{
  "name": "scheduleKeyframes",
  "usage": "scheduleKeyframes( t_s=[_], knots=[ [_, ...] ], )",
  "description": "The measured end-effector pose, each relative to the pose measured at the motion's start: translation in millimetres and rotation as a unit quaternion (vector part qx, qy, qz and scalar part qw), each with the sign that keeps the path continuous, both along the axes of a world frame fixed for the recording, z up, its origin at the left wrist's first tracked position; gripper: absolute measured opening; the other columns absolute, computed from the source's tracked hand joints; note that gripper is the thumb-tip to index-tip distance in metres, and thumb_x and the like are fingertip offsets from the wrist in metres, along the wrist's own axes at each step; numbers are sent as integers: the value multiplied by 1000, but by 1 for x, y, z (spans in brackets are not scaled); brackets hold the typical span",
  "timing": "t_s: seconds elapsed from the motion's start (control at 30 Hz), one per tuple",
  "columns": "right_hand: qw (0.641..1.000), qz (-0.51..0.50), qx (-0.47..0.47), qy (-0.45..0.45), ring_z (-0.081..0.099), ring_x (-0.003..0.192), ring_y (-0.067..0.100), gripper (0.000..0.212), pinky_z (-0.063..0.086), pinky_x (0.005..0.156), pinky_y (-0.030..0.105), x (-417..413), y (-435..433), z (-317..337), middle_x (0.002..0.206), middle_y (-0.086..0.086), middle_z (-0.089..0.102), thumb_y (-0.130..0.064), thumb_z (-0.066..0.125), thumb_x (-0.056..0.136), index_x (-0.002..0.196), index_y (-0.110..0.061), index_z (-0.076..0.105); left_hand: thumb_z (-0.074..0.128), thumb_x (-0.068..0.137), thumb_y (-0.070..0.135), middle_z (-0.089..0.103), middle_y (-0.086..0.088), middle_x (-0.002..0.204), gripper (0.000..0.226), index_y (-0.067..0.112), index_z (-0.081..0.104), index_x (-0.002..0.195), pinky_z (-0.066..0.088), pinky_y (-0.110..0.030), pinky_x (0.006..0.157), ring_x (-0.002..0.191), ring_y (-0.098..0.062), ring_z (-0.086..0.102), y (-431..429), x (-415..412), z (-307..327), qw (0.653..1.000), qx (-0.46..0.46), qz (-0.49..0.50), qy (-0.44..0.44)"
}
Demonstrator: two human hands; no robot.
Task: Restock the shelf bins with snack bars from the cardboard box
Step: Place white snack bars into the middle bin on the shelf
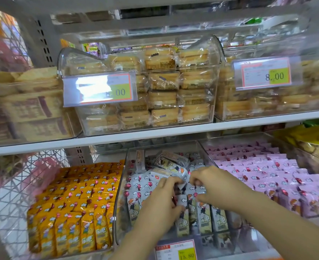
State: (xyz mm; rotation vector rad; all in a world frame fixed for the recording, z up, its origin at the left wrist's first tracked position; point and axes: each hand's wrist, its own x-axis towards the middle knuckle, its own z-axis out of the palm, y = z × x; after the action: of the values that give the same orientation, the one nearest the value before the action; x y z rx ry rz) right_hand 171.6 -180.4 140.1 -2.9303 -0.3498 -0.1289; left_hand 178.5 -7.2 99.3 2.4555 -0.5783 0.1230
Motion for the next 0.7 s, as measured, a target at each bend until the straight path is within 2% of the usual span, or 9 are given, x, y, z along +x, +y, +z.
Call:
scheduleKeyframes(
  t_s=[0.1, 0.17, 0.27, 0.33, 0.4, 0.47, 0.53, 0.63, 0.7],
  knots=[
    [998, 7, 49, -32, 51, 91, 11, 25, 42, 74, 26, 3, 5, 2, 107, -9, 50, -28, 63, 87, 111, -26, 57, 72, 82, 31, 39, 14, 89, 59, 44, 36, 125, 48, -29, 71, 68, -3, 47, 2, 4, 0, 999, -34, -3, 6],
    [996, 7, 78, -45, 53, 96, 13, 27, 43, 77, 26, 7, 9, 2, 118, -7, 45, -24, 58, 92, 118, -28, 54, 70, 83, 34, 41, 15, 90, 54, 43, 37, 125, 48, -25, 70, 69, -3, 48, 5, 7, 2, 999, -50, 6, -5],
    [994, -7, 99, -33, 51, 114, 20, 45, 45, 93, 32, 15, 16, -5, 133, -1, 40, -21, 53, 95, 137, -29, 41, 65, 88, 34, 37, 20, 106, 48, 40, 40, 129, 51, -23, 75, 68, -1, 50, 11, 10, 5, 998, -40, 26, -47],
    [993, -40, 104, -29, 50, 118, 23, 49, 45, 96, 35, 20, 21, -10, 135, 3, 44, -23, 51, 96, 142, -27, 34, 61, 90, 35, 30, 20, 119, 50, 42, 37, 134, 52, -23, 73, 68, -1, 52, 13, 10, 6, 997, -5, 28, -65],
    [990, -70, 119, -34, 60, 103, 22, 44, 50, 88, 37, 25, 22, -15, 126, 7, 56, -23, 51, 96, 139, -24, 38, 59, 92, 38, 22, 22, 134, 50, 42, 36, 136, 51, -23, 75, 73, -1, 54, 13, 10, 7, 996, 34, 27, -83],
    [987, -91, 130, -28, 65, 87, 21, 40, 54, 80, 37, 28, 23, -17, 113, 8, 64, -23, 52, 96, 135, -23, 43, 58, 93, 36, 15, 23, 146, 52, 41, 35, 139, 51, -25, 84, 97, -2, 56, 12, 13, 5, 992, 62, 26, -108],
    [984, -100, 147, -20, 65, 90, 20, 41, 53, 81, 35, 31, 23, -18, 111, 7, 66, -23, 56, 95, 135, -23, 46, 57, 94, 32, 20, 21, 148, 54, 40, 32, 141, 49, -28, 92, 120, -7, 47, 10, 17, 3, 988, 77, 26, -132],
    [977, -103, 183, -36, 60, 90, 14, 41, 51, 81, 27, 36, 22, -19, 112, 0, 62, -21, 61, 92, 132, -22, 52, 57, 93, 30, 35, 17, 138, 52, 38, 36, 140, 46, -28, 94, 121, -9, 44, 8, 24, 2, 985, 77, 24, -153],
    [966, -105, 231, -57, 56, 83, 10, 36, 48, 74, 20, 36, 21, -18, 102, -4, 58, -18, 63, 90, 126, -20, 59, 55, 94, 32, 40, 15, 132, 46, 37, 40, 137, 44, -28, 96, 118, -9, 44, 7, 26, 4, 983, 75, 22, -168]
  ],
)
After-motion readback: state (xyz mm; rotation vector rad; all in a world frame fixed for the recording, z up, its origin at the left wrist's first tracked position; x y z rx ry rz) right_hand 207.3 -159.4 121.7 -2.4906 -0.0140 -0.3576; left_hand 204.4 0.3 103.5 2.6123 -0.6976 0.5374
